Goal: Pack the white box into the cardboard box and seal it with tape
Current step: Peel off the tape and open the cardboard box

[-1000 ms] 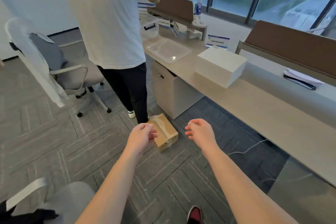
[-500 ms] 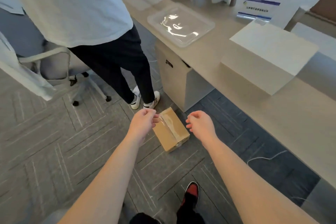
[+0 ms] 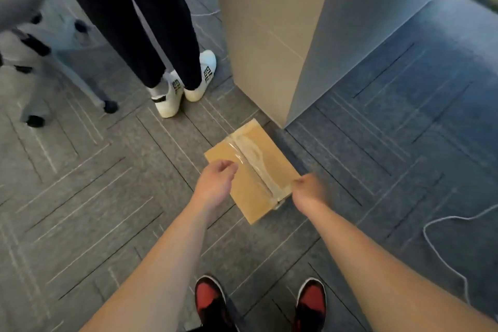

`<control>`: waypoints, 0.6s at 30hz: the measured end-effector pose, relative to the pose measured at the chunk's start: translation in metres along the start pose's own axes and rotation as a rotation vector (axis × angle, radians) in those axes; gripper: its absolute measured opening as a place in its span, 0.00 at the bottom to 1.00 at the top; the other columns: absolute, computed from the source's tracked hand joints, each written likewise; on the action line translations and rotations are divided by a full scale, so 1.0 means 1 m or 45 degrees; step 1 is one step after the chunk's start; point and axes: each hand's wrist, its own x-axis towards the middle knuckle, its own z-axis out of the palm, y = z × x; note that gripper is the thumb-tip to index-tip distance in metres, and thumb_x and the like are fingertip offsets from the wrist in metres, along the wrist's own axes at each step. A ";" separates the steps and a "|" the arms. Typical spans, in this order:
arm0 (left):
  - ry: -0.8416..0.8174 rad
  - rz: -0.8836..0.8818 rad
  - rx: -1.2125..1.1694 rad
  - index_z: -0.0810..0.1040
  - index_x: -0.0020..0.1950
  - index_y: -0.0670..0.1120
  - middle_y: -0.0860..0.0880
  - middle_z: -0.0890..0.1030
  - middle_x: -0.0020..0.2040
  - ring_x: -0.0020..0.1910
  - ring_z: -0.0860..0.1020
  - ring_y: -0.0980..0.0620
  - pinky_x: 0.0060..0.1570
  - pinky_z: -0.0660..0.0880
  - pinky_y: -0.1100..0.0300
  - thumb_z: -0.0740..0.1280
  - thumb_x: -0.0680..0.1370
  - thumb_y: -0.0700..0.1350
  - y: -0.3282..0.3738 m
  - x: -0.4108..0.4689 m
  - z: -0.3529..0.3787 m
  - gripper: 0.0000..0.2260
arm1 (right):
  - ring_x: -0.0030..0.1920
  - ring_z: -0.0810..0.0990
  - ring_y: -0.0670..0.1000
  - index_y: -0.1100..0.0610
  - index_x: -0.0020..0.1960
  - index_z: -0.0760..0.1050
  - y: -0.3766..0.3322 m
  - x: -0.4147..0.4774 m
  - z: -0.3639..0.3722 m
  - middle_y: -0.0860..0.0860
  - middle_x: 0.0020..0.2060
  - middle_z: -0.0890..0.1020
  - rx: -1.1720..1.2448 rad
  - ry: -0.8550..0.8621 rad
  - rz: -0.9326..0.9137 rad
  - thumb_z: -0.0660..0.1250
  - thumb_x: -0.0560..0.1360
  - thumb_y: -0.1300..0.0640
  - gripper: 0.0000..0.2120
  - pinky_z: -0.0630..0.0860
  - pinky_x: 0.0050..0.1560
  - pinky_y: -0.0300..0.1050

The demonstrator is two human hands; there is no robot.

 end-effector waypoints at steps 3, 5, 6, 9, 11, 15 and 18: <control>-0.021 0.012 0.175 0.75 0.66 0.48 0.50 0.78 0.62 0.58 0.76 0.48 0.55 0.71 0.56 0.62 0.81 0.51 -0.038 0.066 0.020 0.15 | 0.45 0.81 0.60 0.65 0.50 0.78 0.028 0.059 0.058 0.61 0.46 0.82 0.040 0.029 0.094 0.61 0.77 0.55 0.14 0.70 0.36 0.45; -0.033 0.034 0.220 0.72 0.71 0.46 0.48 0.75 0.68 0.64 0.74 0.45 0.61 0.71 0.54 0.62 0.81 0.52 -0.056 0.104 0.031 0.19 | 0.54 0.81 0.62 0.68 0.59 0.77 0.036 0.088 0.082 0.62 0.55 0.82 0.106 0.027 0.209 0.62 0.78 0.55 0.18 0.74 0.44 0.48; -0.032 0.049 0.244 0.71 0.72 0.46 0.48 0.73 0.70 0.66 0.73 0.45 0.61 0.70 0.54 0.62 0.81 0.52 -0.064 0.123 0.036 0.21 | 0.57 0.80 0.61 0.68 0.61 0.76 0.038 0.100 0.093 0.62 0.58 0.81 0.107 0.012 0.251 0.62 0.79 0.53 0.19 0.75 0.47 0.48; -0.015 0.086 0.325 0.68 0.74 0.47 0.47 0.74 0.67 0.59 0.75 0.46 0.53 0.69 0.57 0.62 0.81 0.52 -0.074 0.169 0.050 0.22 | 0.60 0.79 0.60 0.65 0.62 0.77 0.040 0.138 0.116 0.60 0.61 0.80 0.092 -0.041 0.310 0.59 0.80 0.51 0.20 0.77 0.57 0.49; 0.000 0.120 0.361 0.68 0.74 0.46 0.47 0.77 0.60 0.52 0.76 0.47 0.51 0.71 0.57 0.63 0.81 0.51 -0.072 0.196 0.057 0.22 | 0.61 0.78 0.59 0.63 0.63 0.77 0.040 0.160 0.127 0.59 0.63 0.78 0.066 -0.069 0.333 0.55 0.81 0.51 0.20 0.76 0.61 0.49; 0.046 0.178 0.464 0.70 0.71 0.45 0.43 0.75 0.67 0.62 0.76 0.42 0.63 0.73 0.49 0.66 0.75 0.52 -0.085 0.264 0.059 0.26 | 0.63 0.76 0.59 0.60 0.67 0.75 0.033 0.189 0.151 0.59 0.65 0.76 0.073 -0.033 0.343 0.49 0.82 0.50 0.23 0.74 0.62 0.49; 0.084 0.138 0.569 0.71 0.68 0.47 0.43 0.77 0.64 0.64 0.74 0.41 0.64 0.72 0.41 0.66 0.60 0.61 -0.106 0.317 0.060 0.38 | 0.63 0.73 0.63 0.64 0.71 0.69 0.030 0.206 0.167 0.63 0.68 0.71 0.261 0.017 0.488 0.51 0.76 0.46 0.31 0.74 0.58 0.52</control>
